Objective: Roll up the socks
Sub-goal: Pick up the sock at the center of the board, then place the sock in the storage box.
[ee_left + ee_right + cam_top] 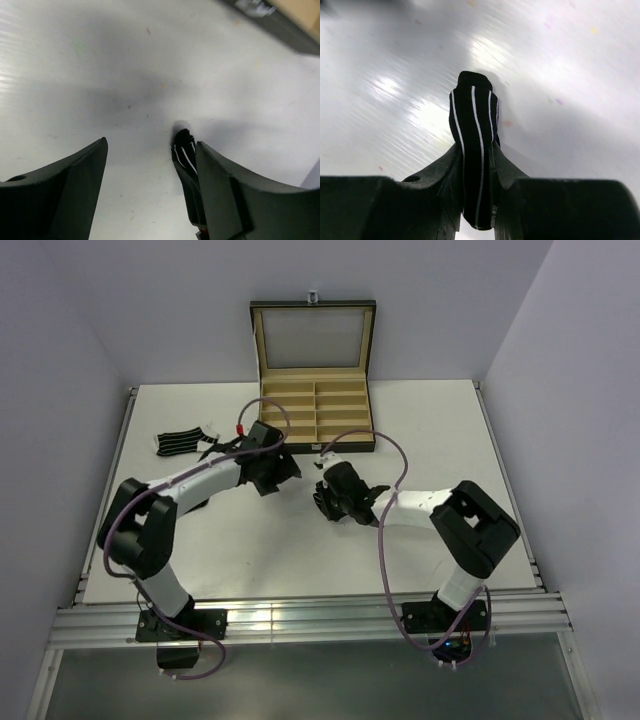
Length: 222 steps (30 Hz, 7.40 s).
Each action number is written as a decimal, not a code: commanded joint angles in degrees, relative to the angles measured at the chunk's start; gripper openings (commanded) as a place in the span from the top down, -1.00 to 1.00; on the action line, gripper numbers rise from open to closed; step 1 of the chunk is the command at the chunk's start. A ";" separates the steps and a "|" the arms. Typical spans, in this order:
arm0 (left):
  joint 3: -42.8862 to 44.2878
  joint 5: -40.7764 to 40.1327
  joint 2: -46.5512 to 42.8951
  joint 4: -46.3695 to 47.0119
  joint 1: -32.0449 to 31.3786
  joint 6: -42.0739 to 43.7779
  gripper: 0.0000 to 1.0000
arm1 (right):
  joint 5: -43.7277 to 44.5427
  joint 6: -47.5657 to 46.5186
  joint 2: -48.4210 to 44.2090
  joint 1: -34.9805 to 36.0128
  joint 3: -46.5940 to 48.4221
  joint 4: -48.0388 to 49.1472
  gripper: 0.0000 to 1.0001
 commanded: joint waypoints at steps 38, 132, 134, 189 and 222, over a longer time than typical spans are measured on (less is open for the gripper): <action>-27.00 -42.60 -62.80 5.64 10.43 20.57 -0.99 | 5.93 32.32 27.87 -24.57 67.80 -38.22 1.00; -26.99 -35.92 -57.69 5.29 13.51 19.17 -0.99 | 12.18 67.93 34.03 -22.37 57.87 -27.14 -0.19; -26.99 -35.92 -57.87 5.29 13.59 19.08 -0.99 | 12.70 67.58 32.89 -22.37 57.70 -28.02 -0.18; -26.99 -36.01 -58.75 4.50 14.12 18.55 -0.99 | -0.64 27.67 38.33 -26.32 69.47 -26.26 0.67; -24.98 -32.23 -52.60 4.06 14.47 18.03 -0.99 | -10.58 20.56 20.51 -26.85 61.13 -22.22 -0.18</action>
